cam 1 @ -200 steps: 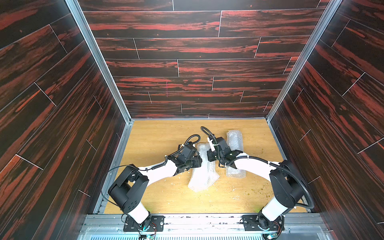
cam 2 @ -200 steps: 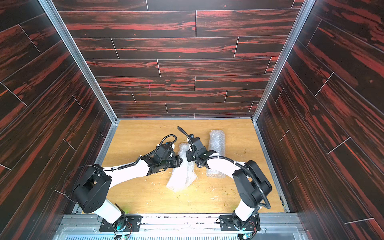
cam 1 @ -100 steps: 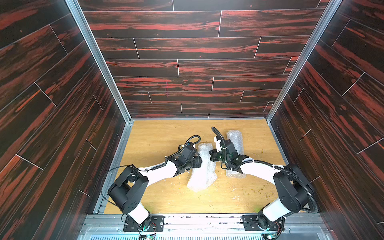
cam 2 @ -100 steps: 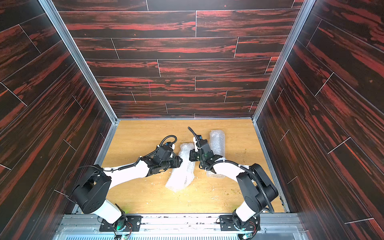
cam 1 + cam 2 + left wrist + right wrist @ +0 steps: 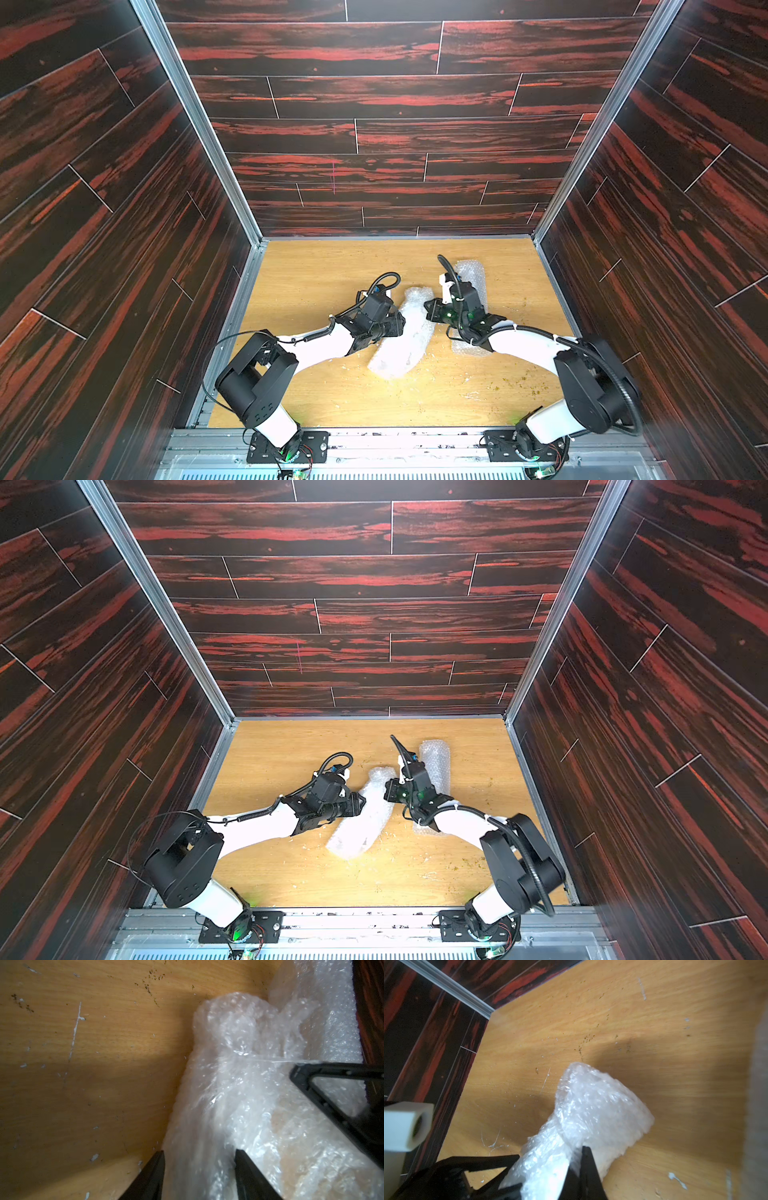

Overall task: Unwrap the vase from the bubble wrap
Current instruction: Unwrap the bubble wrap at the center of the board.

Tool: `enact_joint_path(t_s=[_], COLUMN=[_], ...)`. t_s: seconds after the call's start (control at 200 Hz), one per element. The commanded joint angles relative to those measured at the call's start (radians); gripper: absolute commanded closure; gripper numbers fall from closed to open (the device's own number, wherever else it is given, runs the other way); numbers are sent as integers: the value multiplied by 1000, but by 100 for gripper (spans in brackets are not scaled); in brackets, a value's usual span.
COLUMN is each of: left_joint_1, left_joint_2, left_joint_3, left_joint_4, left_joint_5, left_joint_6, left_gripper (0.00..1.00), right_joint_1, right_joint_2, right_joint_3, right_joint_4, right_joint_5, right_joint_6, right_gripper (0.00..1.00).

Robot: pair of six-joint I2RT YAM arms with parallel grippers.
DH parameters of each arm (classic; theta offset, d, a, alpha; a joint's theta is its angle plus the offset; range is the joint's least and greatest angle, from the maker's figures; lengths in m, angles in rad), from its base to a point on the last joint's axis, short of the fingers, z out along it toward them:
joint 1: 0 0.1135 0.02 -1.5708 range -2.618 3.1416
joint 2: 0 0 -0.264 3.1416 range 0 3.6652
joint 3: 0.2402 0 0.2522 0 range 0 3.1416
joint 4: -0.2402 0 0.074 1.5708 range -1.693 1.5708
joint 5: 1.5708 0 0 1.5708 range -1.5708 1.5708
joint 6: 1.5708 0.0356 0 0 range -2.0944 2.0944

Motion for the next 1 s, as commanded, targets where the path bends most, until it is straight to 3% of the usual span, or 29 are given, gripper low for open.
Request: enact_joint_path(t_s=[0.0, 0.361, 0.616, 0.802, 0.997], left_joint_1=[-2, -2, 7, 40, 65], left_joint_2=[65, 34, -54, -158, -298], left_joint_3=[-95, -104, -89, -80, -49], left_joint_4=[-313, -327, -387, -468, -608], left_joint_5=[-50, -64, -88, -102, -154], left_joint_6=[23, 17, 4, 16, 29], left_gripper=[43, 43, 43, 41, 36], right_joint_1=[-53, -71, -71, -71, -76], right_joint_2=[-107, -105, -135, -138, -128], right_joint_3=[-14, -66, -82, -59, 23], right_joint_4=[245, 331, 240, 143, 16], right_joint_5=[90, 15, 16, 38, 83], right_joint_6=[1, -18, -44, -85, -176], right_gripper=[100, 100, 100, 86, 78])
